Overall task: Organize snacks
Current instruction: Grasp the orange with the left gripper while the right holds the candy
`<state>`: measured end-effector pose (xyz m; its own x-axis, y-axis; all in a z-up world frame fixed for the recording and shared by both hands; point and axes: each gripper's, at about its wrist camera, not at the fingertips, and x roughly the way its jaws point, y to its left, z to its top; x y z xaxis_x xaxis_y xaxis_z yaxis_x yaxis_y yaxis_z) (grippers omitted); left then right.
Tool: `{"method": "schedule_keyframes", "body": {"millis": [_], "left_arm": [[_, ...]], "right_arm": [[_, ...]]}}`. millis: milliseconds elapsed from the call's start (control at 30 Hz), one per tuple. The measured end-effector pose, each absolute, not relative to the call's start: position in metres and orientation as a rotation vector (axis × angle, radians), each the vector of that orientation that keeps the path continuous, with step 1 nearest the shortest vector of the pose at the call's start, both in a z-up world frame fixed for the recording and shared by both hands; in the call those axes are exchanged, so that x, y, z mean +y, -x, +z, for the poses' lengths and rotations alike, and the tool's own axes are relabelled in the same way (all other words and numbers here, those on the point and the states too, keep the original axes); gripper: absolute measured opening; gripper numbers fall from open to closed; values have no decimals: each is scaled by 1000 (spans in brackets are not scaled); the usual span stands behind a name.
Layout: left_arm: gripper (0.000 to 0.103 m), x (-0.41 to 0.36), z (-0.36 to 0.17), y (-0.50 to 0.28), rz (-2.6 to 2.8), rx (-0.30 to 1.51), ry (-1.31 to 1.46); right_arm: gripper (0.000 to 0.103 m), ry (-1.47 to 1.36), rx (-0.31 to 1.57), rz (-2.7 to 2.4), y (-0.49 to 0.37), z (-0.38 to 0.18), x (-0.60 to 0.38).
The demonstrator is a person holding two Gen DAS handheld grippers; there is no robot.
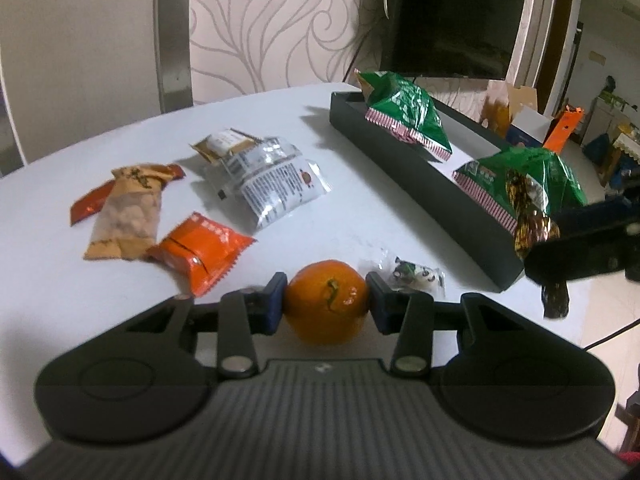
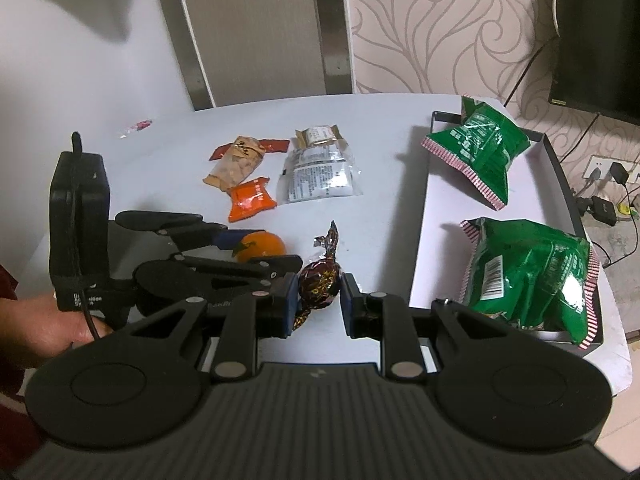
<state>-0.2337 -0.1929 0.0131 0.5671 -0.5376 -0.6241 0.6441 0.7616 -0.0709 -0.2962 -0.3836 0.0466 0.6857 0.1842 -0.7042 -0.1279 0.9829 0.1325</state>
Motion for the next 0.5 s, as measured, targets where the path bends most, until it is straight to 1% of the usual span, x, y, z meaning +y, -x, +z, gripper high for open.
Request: {"method": "schedule_keyframes", "body": {"millis": [500], "left_arm": [[46, -192, 41, 237, -691, 603, -206]], "right_arm": [[26, -84, 769, 183, 314, 58, -373]]}}
